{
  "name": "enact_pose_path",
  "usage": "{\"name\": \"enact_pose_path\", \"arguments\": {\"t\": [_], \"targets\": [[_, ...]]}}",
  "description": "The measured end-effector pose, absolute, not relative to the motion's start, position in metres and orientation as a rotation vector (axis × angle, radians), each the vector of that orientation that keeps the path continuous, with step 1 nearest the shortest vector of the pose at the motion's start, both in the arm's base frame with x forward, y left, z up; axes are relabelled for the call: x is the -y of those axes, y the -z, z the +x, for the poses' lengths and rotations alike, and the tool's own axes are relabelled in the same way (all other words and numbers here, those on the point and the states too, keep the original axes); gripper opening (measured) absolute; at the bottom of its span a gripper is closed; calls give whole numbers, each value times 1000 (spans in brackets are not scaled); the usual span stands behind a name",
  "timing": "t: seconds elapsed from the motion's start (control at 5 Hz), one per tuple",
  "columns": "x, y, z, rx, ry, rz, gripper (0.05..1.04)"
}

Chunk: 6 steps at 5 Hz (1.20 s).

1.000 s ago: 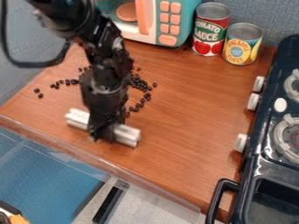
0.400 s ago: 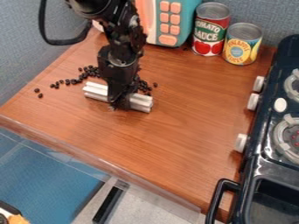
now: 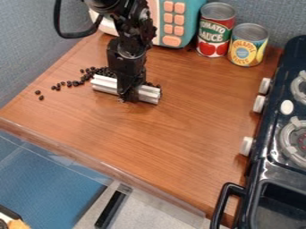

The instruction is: Sweep into pile

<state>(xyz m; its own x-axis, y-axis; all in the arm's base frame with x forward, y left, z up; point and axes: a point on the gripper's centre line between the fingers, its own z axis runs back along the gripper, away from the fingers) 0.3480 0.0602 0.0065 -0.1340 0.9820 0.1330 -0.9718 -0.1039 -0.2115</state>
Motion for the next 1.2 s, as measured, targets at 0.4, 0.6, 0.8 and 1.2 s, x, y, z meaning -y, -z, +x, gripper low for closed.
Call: {"name": "enact_pose_path", "arguments": {"t": [0.4,0.6,0.8,1.2], "targets": [[-59,-7,357,272,-1709,-58,385],[-54,-14,344,247,-1695,-67,385],[-48,-42,336,277,-1643,-148,385],[-76,-78,301,362,-1559,-178,385]]}}
